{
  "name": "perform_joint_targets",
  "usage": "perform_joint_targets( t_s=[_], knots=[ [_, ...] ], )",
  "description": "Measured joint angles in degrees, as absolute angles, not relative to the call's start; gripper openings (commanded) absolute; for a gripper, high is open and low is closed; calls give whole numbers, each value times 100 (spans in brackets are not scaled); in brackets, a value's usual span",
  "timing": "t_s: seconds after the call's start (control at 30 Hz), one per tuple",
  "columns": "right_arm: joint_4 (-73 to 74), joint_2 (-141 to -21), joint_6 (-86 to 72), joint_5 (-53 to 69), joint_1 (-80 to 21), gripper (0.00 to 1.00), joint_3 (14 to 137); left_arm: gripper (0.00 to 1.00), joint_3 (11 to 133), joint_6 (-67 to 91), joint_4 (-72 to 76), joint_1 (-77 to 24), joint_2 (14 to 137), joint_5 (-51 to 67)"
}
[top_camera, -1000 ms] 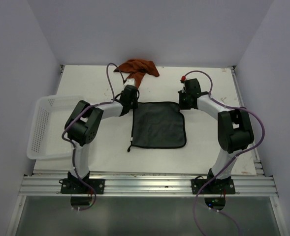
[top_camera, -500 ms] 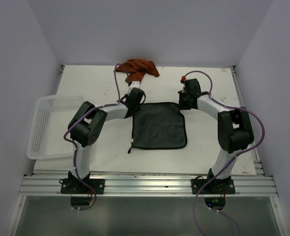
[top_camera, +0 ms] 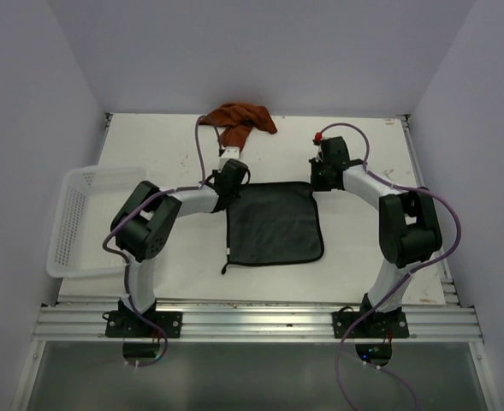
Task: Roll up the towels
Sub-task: Flatten the towel, then fold the towel
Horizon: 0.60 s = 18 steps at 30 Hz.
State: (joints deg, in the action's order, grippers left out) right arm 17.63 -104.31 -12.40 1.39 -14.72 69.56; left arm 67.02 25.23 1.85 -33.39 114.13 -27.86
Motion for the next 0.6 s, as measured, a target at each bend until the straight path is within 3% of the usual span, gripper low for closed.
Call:
perform_joint_targets(
  t_s=[0.6],
  knots=[
    [2003,-9445,-1133,250,-2021,0,6796,0,5168,2292,530,-3356,9417,-3398]
  ],
)
